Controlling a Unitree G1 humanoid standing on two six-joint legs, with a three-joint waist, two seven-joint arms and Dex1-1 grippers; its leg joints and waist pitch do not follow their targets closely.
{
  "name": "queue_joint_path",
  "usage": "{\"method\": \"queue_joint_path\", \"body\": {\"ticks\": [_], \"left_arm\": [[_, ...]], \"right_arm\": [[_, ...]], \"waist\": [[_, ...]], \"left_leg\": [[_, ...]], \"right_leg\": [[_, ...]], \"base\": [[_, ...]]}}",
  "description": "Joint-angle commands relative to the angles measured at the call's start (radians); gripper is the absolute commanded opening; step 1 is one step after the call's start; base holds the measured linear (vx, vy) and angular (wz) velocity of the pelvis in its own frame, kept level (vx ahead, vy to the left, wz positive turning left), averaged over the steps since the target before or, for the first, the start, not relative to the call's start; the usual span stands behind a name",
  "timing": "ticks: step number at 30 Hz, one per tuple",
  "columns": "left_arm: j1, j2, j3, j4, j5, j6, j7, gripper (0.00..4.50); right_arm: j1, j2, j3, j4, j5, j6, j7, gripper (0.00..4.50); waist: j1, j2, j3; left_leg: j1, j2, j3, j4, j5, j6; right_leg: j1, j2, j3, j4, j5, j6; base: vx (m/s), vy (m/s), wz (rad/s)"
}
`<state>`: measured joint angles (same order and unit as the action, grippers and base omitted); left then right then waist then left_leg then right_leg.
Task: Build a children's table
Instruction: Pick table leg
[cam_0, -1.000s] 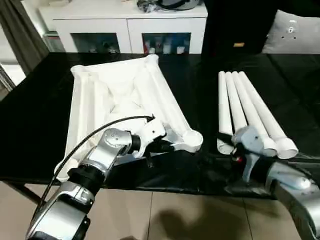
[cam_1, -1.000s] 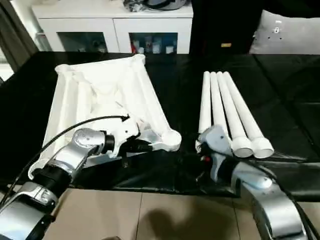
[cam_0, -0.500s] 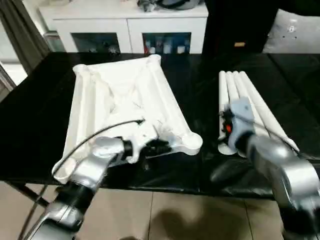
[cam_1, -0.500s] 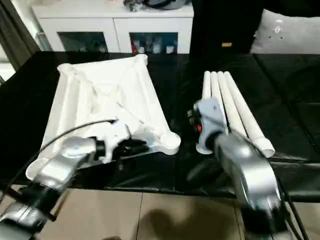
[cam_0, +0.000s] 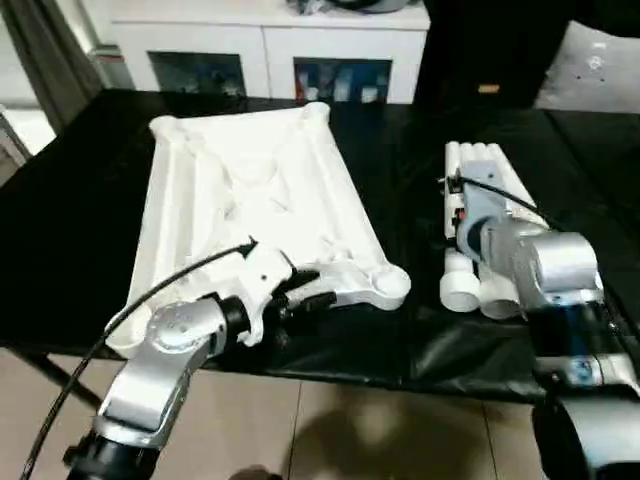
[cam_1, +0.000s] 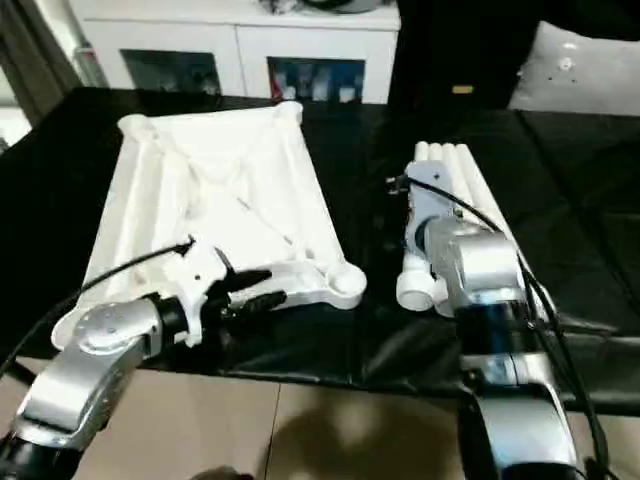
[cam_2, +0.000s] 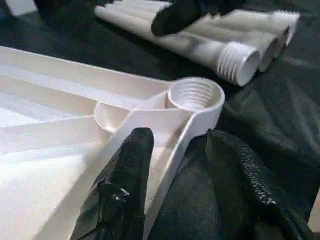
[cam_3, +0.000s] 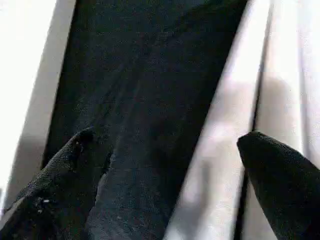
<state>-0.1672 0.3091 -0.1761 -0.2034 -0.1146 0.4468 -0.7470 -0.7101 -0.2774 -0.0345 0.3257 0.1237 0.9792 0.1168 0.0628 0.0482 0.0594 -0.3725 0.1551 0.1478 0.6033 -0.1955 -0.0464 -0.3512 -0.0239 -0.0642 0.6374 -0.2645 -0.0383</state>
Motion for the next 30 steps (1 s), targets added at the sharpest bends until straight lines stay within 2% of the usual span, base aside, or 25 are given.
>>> {"method": "queue_joint_path", "body": {"ticks": [1,3,6,7,10,11,12,13,15,16,17,18,19,20,25,30], "left_arm": [[0.007,0.005,-0.009,-0.024,0.0,0.031,0.019,2.29],[0.002,0.013,-0.027,-0.03,0.028,0.048,0.034,2.29],[-0.002,0.006,-0.017,-0.045,0.016,0.077,0.049,2.29],[-0.002,0.006,-0.015,-0.05,0.014,0.085,0.052,2.29],[0.0,0.008,-0.017,-0.056,0.006,0.096,0.052,2.29],[-0.001,0.008,-0.021,-0.057,0.004,0.104,0.056,2.29],[-0.003,0.007,-0.022,-0.055,0.003,0.106,0.057,2.29],[-0.006,0.007,-0.025,-0.053,0.003,0.107,0.057,2.29],[-0.015,0.008,-0.034,-0.03,0.007,0.098,0.054,2.29],[-0.022,0.014,-0.037,-0.029,0.016,0.1,0.058,2.29],[-0.028,0.017,-0.04,-0.028,0.023,0.103,0.062,2.29],[-0.03,0.012,-0.035,-0.028,0.018,0.105,0.066,2.29],[-0.029,0.009,-0.032,-0.028,0.016,0.106,0.069,2.29],[-0.018,0.01,-0.03,-0.039,0.01,0.113,0.07,2.29],[-0.003,0.025,-0.029,-0.054,0.009,0.118,0.071,2.29],[-0.007,0.027,-0.029,-0.058,0.001,0.12,0.076,2.29]], "right_arm": [[-0.024,0.004,-0.027,0.04,0.002,-0.004,0.001,4.5],[-0.043,0.012,-0.052,0.12,0.023,-0.017,0.015,4.5],[-0.054,0.011,-0.048,0.174,0.003,-0.03,-0.006,4.5],[-0.061,0.01,-0.046,0.198,-0.008,-0.028,-0.02,4.5],[-0.068,0.012,-0.043,0.227,-0.016,-0.031,-0.036,4.5],[-0.069,0.019,-0.05,0.228,-0.013,-0.048,-0.038,4.5],[-0.07,0.021,-0.053,0.226,-0.011,-0.051,-0.036,4.5],[-0.074,0.023,-0.055,0.229,-0.01,-0.05,-0.034,4.5],[-0.076,0.033,-0.075,0.242,-0.001,-0.047,-0.04,4.5],[-0.078,0.034,-0.08,0.243,-0.002,-0.05,-0.05,4.5],[-0.081,0.033,-0.082,0.247,-0.004,-0.053,-0.056,4.5],[-0.085,0.033,-0.086,0.254,-0.002,-0.061,-0.056,4.5],[-0.086,0.033,-0.087,0.255,0.0,-0.063,-0.054,4.5],[-0.089,0.034,-0.094,0.265,0.007,-0.065,-0.05,4.5],[-0.081,0.041,-0.102,0.261,0.009,-0.054,-0.058,4.5],[-0.081,0.038,-0.12,0.25,0.013,-0.039,-0.062,4.5]], "waist": [[0.003,-0.011,-0.065],[0.003,-0.011,-0.066],[0.005,-0.013,-0.065],[0.004,-0.01,-0.066],[0.002,-0.008,-0.063],[0.006,0.011,-0.064],[0.001,-0.001,-0.063],[0.003,0.006,-0.064],[0.001,0.002,-0.065],[0.001,-0.005,-0.065],[0.002,-0.002,-0.065],[0.003,-0.01,-0.066],[0.005,-0.005,-0.066],[0.003,-0.008,-0.065],[0.003,-0.006,-0.067],[0.004,-0.006,-0.067]], "left_leg": [[0.007,0.078,-0.021,-0.059,0.019,0.057],[0.007,0.078,-0.022,-0.059,0.004,0.051],[0.006,0.077,-0.022,-0.059,0.006,0.046],[0.006,0.079,-0.022,-0.059,0.006,0.041],[0.006,0.075,-0.021,-0.058,-0.019,0.033],[0.007,0.076,-0.024,-0.056,-0.021,0.027],[0.007,0.076,-0.022,-0.058,-0.036,0.026],[0.007,0.075,-0.024,-0.058,-0.037,0.026],[0.006,0.074,-0.023,-0.058,-0.037,0.028],[0.006,0.076,-0.022,-0.059,-0.035,0.028],[0.007,0.075,-0.023,-0.058,-0.031,0.028],[0.007,0.075,-0.022,-0.059,-0.027,0.03],[0.008,0.075,-0.022,-0.058,-0.026,0.031],[0.006,0.075,-0.022,-0.058,-0.028,0.032],[0.006,0.074,-0.021,-0.056,-0.008,0.045],[0.005,0.075,-0.022,-0.056,-0.009,0.045]], "right_leg": [[0.044,-0.126,0.071,-0.062,0.159,-0.214],[0.044,-0.128,0.071,-0.062,0.148,-0.218],[0.046,-0.126,0.069,-0.062,0.14,-0.219],[0.045,-0.128,0.068,-0.06,0.139,-0.219],[0.046,-0.127,0.069,-0.067,0.107,-0.222],[0.045,-0.128,0.069,-0.063,0.107,-0.221],[0.045,-0.124,0.069,-0.067,0.105,-0.218],[0.046,-0.125,0.069,-0.065,0.108,-0.219],[0.047,-0.124,0.07,-0.066,0.113,-0.218],[0.047,-0.124,0.07,-0.066,0.116,-0.219],[0.047,-0.124,0.07,-0.064,0.117,-0.221],[0.047,-0.124,0.069,-0.064,0.117,-0.222],[0.046,-0.125,0.068,-0.064,0.112,-0.223],[0.047,-0.125,0.068,-0.065,0.111,-0.224],[0.046,-0.124,0.067,-0.062,0.128,-0.222],[0.045,-0.123,0.067,-0.061,0.128,-0.221]], "base": [[0.0,0.0,0.0],[0.0,0.0,0.0],[0.0,0.0,0.0],[0.0,0.0,0.0],[0.0,0.0,0.0],[0.0,0.0,0.0],[0.0,0.0,0.0],[0.0,0.0,0.0],[0.0,0.0,0.0],[0.0,0.0,0.0],[0.0,0.0,0.0],[0.0,0.0,0.0],[0.0,0.0,0.0],[0.0,0.0,0.0],[0.0,0.0,0.0],[0.0,0.0,0.0]]}}
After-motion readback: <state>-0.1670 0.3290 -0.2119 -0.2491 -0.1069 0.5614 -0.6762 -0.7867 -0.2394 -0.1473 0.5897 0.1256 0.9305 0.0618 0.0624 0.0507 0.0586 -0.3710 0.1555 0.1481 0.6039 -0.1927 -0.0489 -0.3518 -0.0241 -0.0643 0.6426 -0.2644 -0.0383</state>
